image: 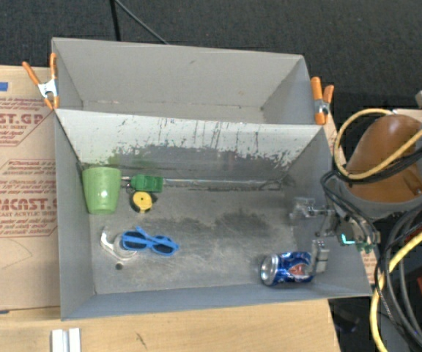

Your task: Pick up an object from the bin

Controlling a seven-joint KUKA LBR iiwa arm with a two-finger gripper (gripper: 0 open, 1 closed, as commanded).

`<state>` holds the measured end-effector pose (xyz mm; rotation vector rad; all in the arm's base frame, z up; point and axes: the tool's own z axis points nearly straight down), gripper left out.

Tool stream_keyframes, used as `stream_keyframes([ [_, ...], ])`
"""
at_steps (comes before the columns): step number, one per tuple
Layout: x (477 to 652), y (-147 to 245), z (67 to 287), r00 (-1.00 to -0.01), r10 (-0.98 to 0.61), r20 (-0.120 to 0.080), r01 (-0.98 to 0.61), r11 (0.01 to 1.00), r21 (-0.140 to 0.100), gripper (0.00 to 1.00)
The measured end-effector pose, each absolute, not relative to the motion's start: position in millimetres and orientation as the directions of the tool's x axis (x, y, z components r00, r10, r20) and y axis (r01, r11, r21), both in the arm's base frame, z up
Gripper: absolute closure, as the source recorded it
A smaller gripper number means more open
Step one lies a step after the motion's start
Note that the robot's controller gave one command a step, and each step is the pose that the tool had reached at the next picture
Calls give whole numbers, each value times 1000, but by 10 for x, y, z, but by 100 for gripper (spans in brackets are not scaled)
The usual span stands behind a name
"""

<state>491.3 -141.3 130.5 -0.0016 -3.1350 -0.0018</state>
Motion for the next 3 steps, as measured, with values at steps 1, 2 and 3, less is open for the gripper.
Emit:
stream_keyframes([
  [1, 5140, -792, 719, -996, 85, 4, 86, 996, 4, 0],
  [2, 5029, 144, 697, -1000, -26, 0, -26, 1000, 4, 0],
  [3, 5040, 98, 715, -1000, -19, -3, -19, 1000, 0, 100],
])
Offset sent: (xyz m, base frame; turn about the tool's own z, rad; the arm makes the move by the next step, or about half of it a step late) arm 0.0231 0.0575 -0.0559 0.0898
